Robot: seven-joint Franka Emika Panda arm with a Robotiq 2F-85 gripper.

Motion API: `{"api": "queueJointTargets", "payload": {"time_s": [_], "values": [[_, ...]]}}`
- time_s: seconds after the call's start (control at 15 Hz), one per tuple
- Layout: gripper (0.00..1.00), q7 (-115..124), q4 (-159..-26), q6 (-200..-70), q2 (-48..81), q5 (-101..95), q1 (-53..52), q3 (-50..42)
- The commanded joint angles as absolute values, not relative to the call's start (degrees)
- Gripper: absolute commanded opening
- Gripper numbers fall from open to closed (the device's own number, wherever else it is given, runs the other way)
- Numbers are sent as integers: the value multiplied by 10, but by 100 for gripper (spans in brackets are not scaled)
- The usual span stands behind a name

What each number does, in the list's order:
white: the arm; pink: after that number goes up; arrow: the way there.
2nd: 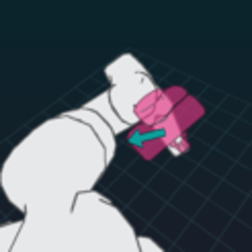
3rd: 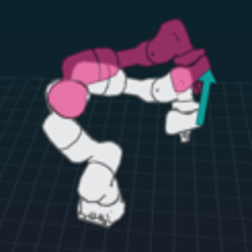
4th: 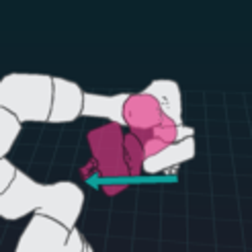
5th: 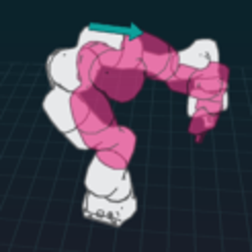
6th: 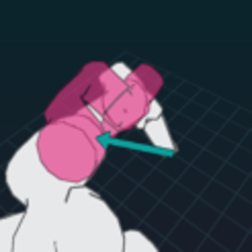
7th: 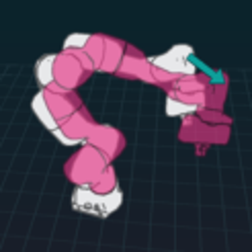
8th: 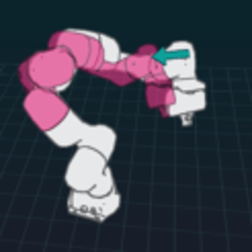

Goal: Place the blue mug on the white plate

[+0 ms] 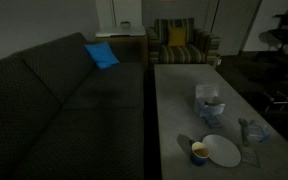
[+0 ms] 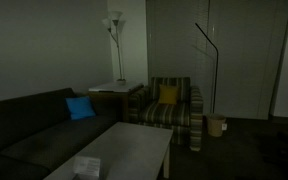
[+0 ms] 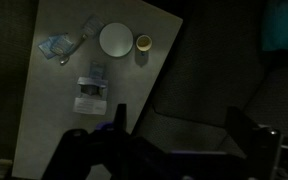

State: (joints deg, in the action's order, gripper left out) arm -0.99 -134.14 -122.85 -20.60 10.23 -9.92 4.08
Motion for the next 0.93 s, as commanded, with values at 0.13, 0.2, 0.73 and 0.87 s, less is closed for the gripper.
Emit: {"api": "queueJointTargets", "payload": {"time_s": [0.13,0.2,0.73,0.87], "values": [[100,-21,-1336,-1225,-203,104,-93,44],[100,-35,-1330,-1220,-196,106,-94,39],[100,-179,-1245,-1190,-87,107,-93,9],[100,-216,-1206,-1175,-40,109,-91,8]]}}
